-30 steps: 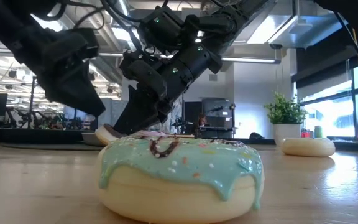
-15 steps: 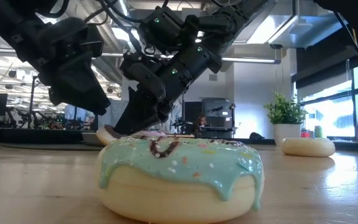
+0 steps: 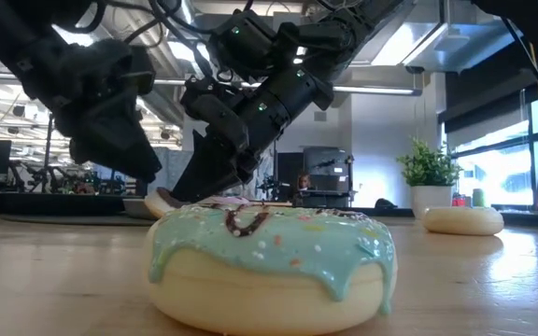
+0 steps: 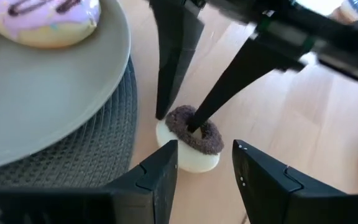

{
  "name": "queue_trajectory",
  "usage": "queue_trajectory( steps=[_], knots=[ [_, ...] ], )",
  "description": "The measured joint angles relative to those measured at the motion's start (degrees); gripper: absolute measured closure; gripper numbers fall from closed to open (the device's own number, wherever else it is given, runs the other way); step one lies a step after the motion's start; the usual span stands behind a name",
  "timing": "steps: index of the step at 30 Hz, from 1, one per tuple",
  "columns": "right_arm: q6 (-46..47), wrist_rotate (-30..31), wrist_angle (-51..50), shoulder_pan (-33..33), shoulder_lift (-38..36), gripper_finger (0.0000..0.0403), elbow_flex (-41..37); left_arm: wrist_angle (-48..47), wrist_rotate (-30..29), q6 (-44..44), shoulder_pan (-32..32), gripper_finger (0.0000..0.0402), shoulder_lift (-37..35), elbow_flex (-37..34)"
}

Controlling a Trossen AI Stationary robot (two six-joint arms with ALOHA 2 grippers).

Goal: Pick & Place donuts
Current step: Put the small dark brown donut on the black plate

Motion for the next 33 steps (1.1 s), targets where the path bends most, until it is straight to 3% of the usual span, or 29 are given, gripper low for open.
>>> queue_trajectory(
  steps=[17,33],
  knots=[
    [0.0,0.0,-0.1,0.0,0.0,0.0299,0.0,2.3,1.2,-8.1,3.8,0.0254,5.0,0.0],
    [0.0,-0.1,0.1,0.0,0.0,0.0299,0.0,2.5,4.1,-5.8,4.0,0.028,5.0,0.0]
  ],
)
